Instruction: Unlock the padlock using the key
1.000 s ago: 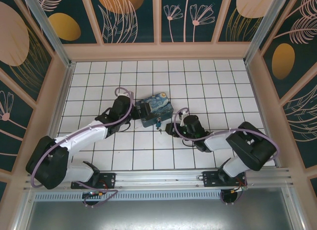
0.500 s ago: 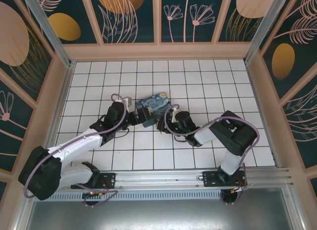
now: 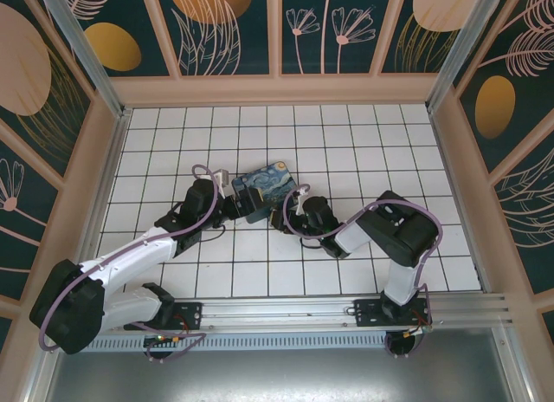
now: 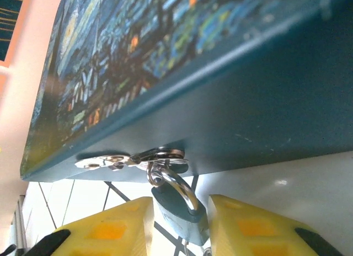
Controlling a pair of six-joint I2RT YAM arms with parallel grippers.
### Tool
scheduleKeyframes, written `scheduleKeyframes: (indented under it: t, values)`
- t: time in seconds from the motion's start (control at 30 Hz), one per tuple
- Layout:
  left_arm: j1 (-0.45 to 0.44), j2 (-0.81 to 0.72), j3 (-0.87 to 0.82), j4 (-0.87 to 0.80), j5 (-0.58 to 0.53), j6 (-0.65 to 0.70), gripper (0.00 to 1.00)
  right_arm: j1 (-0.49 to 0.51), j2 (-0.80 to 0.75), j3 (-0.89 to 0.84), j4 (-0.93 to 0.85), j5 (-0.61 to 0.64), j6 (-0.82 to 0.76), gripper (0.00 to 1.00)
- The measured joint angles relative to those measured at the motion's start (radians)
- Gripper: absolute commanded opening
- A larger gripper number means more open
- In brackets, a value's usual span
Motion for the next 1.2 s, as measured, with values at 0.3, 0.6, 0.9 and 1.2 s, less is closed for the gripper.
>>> scheduleKeyframes:
  t: [0.3, 0.6, 0.9, 1.2]
  values:
    - [0.0, 0.0, 0.0, 0.006, 0.0, -0.006, 0.99, 0.015, 0.0, -0.003, 0.001, 0.002, 0.019, 0.24]
    - [0.0, 0.0, -0.004, 0.023, 0.004, -0.007, 0.98, 0.049, 0.03, 0.013, 0.035, 0.035, 0.043, 0.31]
    - [0.0, 0.0, -0.008, 0.032, 0.016, -0.007, 0.98, 0.095, 0.056, 0.024, 0.065, 0.158, 0.093, 0.19]
    - [0.0, -0.043, -0.027, 0.029, 0.031, -0.006, 0.99, 0.098, 0.059, 0.023, 0.077, 0.176, 0.127, 0.0]
